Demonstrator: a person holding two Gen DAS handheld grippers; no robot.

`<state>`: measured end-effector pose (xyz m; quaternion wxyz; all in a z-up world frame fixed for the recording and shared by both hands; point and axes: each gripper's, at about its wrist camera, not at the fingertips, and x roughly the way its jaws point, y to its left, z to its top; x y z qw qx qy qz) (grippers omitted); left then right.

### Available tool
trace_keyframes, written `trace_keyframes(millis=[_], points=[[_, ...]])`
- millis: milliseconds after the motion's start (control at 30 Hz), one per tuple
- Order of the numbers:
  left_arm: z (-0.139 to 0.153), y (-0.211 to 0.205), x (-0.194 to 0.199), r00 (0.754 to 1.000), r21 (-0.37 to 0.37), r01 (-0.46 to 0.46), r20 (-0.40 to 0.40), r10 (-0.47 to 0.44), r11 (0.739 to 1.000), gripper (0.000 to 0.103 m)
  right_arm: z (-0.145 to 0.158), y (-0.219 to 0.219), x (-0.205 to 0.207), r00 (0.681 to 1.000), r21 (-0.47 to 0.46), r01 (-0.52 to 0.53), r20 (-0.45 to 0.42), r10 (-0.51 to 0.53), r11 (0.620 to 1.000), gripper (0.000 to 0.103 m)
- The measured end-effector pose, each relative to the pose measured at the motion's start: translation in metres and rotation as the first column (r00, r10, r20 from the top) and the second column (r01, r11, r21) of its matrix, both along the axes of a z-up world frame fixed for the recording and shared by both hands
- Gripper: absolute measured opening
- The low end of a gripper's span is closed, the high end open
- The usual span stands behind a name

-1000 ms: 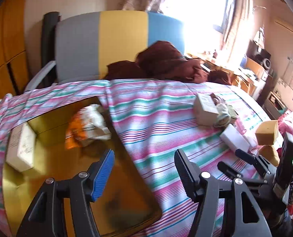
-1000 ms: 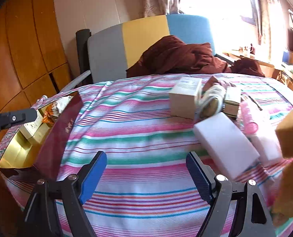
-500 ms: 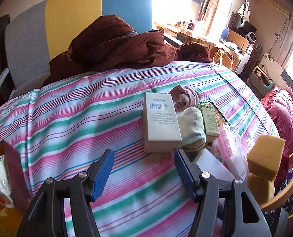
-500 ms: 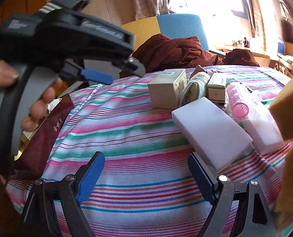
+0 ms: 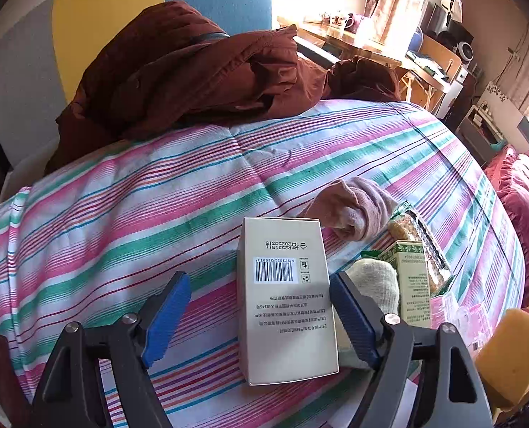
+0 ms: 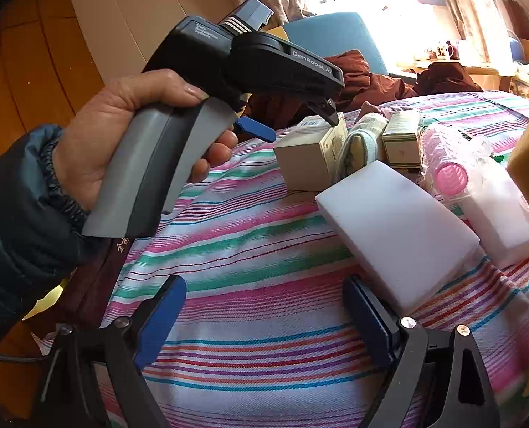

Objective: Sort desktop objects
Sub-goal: 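Grasp the white barcode box with the left tool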

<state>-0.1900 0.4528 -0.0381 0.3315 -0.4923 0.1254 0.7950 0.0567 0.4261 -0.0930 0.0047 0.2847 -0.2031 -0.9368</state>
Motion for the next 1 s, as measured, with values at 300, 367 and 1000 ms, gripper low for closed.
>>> trace_keyframes(millis=[300, 367, 1000], points=[[0.015, -0.002, 0.008, 1.0, 0.044, -0.011, 0.003, 0.011, 0.999, 0.076, 0.0, -0.003, 0.001, 1.0, 0.008, -0.001, 0.005, 0.001, 1.0, 0.092], [0.014, 0.004, 0.01, 1.0, -0.005, -0.004, -0.021, 0.004, 1.0, 0.076, 0.0, -0.004, 0.002, 1.0, 0.012, -0.001, 0.007, 0.001, 1.0, 0.092], [-0.009, -0.066, 0.049, 0.999, -0.006, -0.047, 0.001, 0.047, 0.999, 0.051, 0.001, -0.002, 0.006, 1.0, -0.005, -0.004, 0.0, 0.004, 1.0, 0.092]])
